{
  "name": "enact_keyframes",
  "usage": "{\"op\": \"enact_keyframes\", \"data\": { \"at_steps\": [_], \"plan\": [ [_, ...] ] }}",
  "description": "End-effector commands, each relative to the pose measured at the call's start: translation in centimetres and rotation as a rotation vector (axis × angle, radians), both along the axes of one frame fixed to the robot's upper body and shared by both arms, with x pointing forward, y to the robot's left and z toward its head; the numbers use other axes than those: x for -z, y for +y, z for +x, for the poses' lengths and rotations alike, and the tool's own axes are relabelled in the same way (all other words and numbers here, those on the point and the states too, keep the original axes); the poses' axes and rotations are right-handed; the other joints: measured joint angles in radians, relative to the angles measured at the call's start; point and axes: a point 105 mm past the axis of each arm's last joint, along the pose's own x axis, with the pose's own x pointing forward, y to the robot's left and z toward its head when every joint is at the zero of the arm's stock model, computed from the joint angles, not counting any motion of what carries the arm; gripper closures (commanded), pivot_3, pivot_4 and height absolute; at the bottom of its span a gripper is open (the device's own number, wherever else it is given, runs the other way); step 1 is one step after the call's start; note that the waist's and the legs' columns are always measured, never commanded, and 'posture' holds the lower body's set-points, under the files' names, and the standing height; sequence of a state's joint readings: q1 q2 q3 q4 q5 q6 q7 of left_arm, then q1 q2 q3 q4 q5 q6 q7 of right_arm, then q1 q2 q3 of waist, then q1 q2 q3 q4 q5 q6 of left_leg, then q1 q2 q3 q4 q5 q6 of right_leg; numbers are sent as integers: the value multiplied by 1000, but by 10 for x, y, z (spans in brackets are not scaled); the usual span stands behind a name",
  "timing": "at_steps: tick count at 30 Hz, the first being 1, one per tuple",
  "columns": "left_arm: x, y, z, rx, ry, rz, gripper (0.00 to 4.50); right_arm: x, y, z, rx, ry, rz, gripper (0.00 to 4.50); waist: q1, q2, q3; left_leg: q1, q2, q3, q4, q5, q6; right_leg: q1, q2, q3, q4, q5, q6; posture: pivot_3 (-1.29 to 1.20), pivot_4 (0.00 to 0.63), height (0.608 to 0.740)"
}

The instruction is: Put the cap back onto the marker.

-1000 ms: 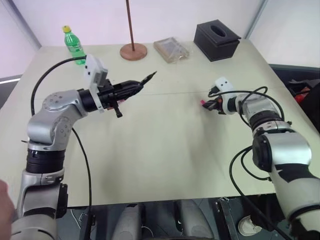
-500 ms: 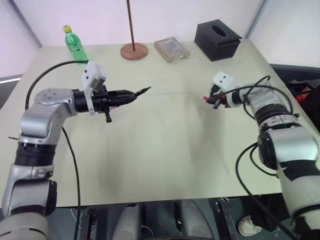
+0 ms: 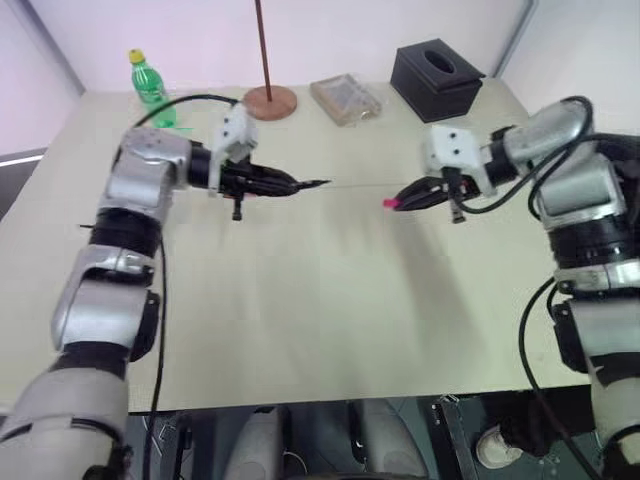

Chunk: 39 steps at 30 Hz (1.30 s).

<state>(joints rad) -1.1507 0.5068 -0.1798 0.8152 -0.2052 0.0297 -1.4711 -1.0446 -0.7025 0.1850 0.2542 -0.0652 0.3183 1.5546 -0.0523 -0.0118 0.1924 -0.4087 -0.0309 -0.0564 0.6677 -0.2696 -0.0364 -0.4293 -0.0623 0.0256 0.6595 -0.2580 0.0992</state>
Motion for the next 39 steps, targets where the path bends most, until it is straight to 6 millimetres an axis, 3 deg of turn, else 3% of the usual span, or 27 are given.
{"op": "enact_keyframes", "data": {
  "at_steps": [1, 8, 17, 39],
  "plan": [
    [-13, -3, 1, 26, -69, -2, 4500, -8, 5, -4, 8, -45, 28, 4469, 3, 0, 0, 0, 0, 0, 0, 0, 0, 0, 0, 0, 0, 0, 0, 0, 150, 740],
    [-11, -9, -9, 99, -39, 2, 4500, -1, 1, 8, 60, -68, 31, 4469, 11, 0, 0, 0, -1, 0, 1, 0, 0, -1, 0, 0, 2, 0, 0, 0, 150, 740],
    [-7, -20, -13, 124, -38, -4, 4500, -2, 13, 10, 46, -72, 63, 4469, 10, 0, 0, 0, -1, 0, 1, 0, 0, -1, 0, 0, 2, 0, 0, 0, 150, 740],
    [-2, -20, -6, 106, -56, 11, 4500, -3, 13, -3, 20, -59, 52, 4469, 10, 0, 0, 0, -1, 0, 1, 0, 0, -1, 0, 0, 2, 0, 0, 0, 150, 740]
  ]
}}
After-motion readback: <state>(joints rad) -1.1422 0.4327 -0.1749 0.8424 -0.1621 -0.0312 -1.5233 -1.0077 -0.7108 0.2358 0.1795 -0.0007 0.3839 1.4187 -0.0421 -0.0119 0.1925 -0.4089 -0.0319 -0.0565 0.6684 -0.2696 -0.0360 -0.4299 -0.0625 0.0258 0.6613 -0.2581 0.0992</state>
